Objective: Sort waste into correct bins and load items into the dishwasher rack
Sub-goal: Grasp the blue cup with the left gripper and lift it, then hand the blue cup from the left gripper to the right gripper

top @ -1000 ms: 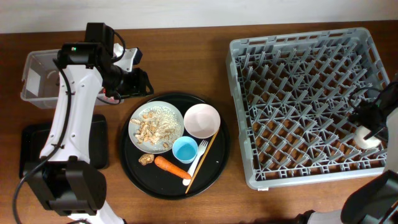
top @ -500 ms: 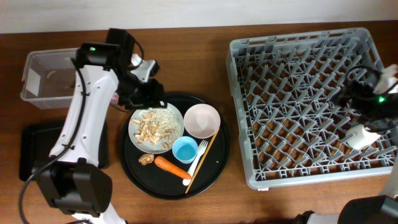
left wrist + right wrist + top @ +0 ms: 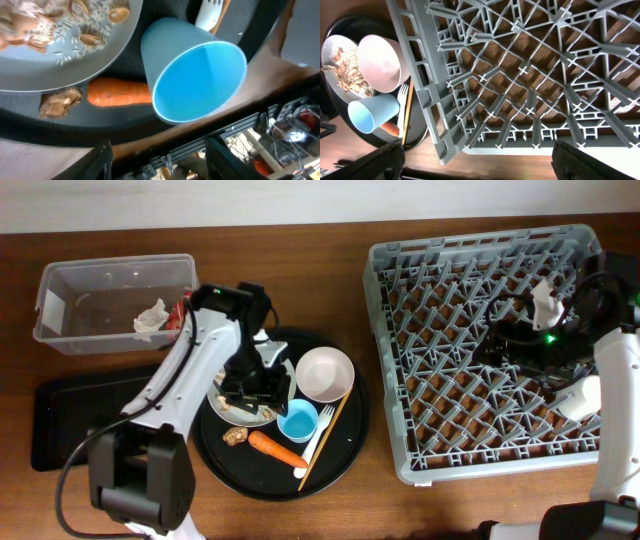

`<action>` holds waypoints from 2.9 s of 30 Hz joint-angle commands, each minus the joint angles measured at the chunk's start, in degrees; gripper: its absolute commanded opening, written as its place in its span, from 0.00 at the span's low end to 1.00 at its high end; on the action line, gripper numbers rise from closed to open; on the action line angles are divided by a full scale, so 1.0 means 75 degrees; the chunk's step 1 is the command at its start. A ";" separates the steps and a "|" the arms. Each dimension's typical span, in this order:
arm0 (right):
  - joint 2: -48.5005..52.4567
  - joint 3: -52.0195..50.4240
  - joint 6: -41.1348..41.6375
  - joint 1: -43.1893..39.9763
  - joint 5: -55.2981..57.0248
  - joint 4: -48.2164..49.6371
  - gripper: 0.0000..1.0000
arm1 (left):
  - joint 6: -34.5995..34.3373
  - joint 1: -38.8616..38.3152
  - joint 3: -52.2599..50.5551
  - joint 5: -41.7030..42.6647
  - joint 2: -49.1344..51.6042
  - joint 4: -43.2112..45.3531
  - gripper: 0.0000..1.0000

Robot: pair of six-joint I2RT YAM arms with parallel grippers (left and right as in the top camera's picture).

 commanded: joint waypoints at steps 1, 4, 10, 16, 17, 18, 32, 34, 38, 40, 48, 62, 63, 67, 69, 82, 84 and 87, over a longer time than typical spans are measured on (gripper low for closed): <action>-0.0020 0.0085 0.0052 0.0055 0.0198 -0.0015 0.97 | -0.0076 -0.0119 -0.0653 -0.0070 0.0000 0.0705 0.53; -0.0020 0.0085 0.0050 0.0055 0.0201 -0.0038 0.96 | -0.0076 -0.0140 -0.1011 -0.0076 0.0000 0.1163 0.51; -0.0020 0.0085 0.0050 0.0055 0.0198 -0.0038 0.97 | -0.0076 -0.0140 -0.1236 -0.0079 0.0000 0.1489 0.32; -0.0020 0.0085 0.0047 0.0055 0.0201 -0.0067 0.97 | -0.0073 -0.0140 -0.1419 -0.0073 0.0000 0.1609 0.07; -0.0020 0.0085 0.0047 0.0055 0.0201 -0.0067 0.97 | -0.0073 -0.0140 -0.1440 -0.0073 0.0000 0.1609 0.06; -0.0020 0.0085 0.0047 0.0055 0.0201 -0.0067 0.96 | -0.0073 -0.0140 -0.1445 -0.0073 0.0000 0.1609 0.03; -0.0020 0.0085 -0.0020 0.0055 0.0198 0.0003 0.97 | 0.0583 0.0580 -0.0114 0.0927 -0.0659 0.0799 0.00; -0.0020 0.0085 -0.0306 0.0085 -0.0160 0.0117 0.98 | 0.0784 0.0892 0.0326 0.2346 -0.0965 0.1005 0.00; -0.0020 0.0085 -0.1696 0.0399 -0.2075 0.0434 0.98 | 0.1183 0.1023 0.0423 0.5050 -0.1198 0.2521 0.00; -0.0015 0.0085 -0.2783 0.0711 -0.3334 0.0568 1.00 | 0.1180 0.1011 0.0420 0.6088 -0.1180 0.3448 0.00; 0.0000 0.0085 -0.5493 0.1635 -0.6330 0.0784 0.99 | 0.1180 0.0935 0.0420 0.8236 -0.1180 0.4739 0.00; 0.0000 0.0085 -0.6382 0.2401 -0.8265 0.1609 0.99 | 0.1177 0.0562 0.0420 0.8708 -0.1180 0.4975 0.00; 0.0000 0.0085 -0.6379 0.2419 -0.8311 0.1664 0.99 | 0.1180 0.0504 0.0420 0.8661 -0.1180 0.4978 0.00; 0.0000 0.0085 -0.6379 0.2425 -0.8367 0.1693 0.96 | 0.1177 0.0408 0.0420 0.8632 -0.1180 0.4978 0.00; 0.0000 0.0085 -0.6376 0.2425 -0.8364 0.1690 0.89 | 0.1177 0.0408 0.0420 0.8591 -0.1180 0.4980 0.00; 0.0000 0.0085 -0.6356 0.2428 -0.8355 0.1571 0.53 | 0.1177 0.0411 0.0420 0.8454 -0.1180 0.5097 0.11; 0.0000 0.0085 -0.6347 0.2425 -0.8338 0.1571 0.46 | 0.1174 0.0431 0.0420 0.8090 -0.1180 0.5085 0.45; 0.0000 0.0085 -0.5572 0.2425 -0.7621 0.1574 0.44 | 0.1172 0.0434 0.0420 0.6642 -0.1180 0.4724 0.58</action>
